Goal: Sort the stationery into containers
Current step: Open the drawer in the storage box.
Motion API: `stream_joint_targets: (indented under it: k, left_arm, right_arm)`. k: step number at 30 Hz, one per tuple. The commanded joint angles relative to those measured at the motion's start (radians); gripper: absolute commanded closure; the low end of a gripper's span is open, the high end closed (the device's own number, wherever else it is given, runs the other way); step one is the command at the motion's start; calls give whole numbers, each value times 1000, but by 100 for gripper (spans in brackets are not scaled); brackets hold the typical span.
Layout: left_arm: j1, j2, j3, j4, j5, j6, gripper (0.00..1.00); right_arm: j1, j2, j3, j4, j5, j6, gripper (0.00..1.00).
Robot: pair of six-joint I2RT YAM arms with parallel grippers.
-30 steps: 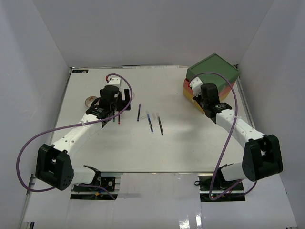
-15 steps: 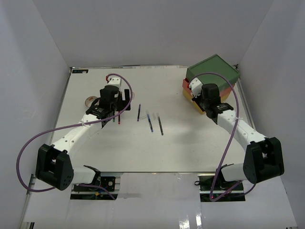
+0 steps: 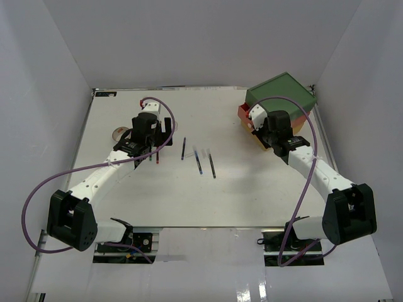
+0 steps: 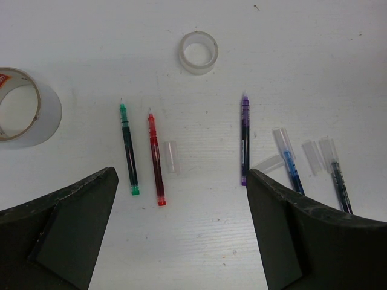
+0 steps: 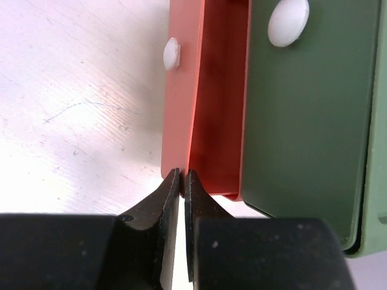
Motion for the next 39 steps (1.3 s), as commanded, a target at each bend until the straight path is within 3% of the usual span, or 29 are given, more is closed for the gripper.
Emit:
stream_joint_targets:
  k: [1, 31, 37, 39]
  left_arm:
    - [2, -2, -6, 6, 6, 7, 2]
    - [2, 4, -3, 6, 16, 6, 2]
    - [2, 1, -3, 4, 17, 7, 2]
    - [2, 0, -3, 6, 16, 9, 2]
  right_arm:
    - [5, -20, 6, -11, -80, -1, 92]
    - [24, -14, 33, -74, -327, -32, 84]
    - [28, -21, 36, -85, -336, -35, 77]
    - [32, -26, 38, -85, -336, -34, 68]
